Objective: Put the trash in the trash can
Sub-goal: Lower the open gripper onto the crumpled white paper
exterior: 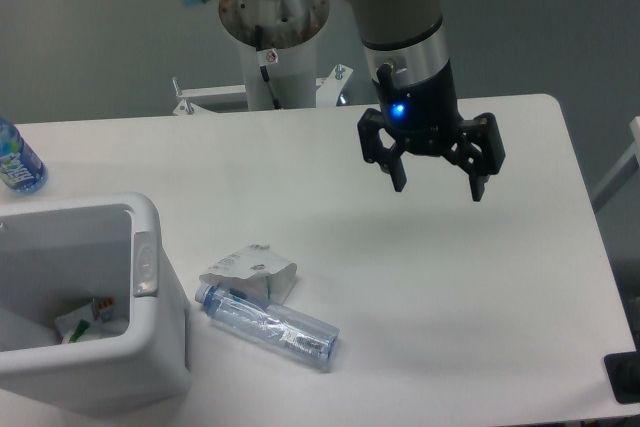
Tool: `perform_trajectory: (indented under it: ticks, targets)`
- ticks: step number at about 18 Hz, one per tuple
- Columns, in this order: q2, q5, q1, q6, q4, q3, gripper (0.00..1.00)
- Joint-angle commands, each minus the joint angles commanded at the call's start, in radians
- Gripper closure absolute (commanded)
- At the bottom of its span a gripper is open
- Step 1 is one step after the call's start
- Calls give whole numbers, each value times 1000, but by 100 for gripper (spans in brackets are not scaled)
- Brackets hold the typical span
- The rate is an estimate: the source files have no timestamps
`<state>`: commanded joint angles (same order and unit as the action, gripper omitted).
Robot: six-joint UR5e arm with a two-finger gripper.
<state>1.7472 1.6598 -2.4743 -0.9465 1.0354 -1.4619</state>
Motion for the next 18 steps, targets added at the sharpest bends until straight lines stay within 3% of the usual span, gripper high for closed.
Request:
perform_trajectory:
  ticks: [5,9,12,18]
  targets:
    - [2,9,11,9,0,-5,0]
    - [-3,0,12,14,-9,-47,0]
    - [-5,0,23,87,-86,-99,0]
    - [41,-24,144,92,-103,-158,0]
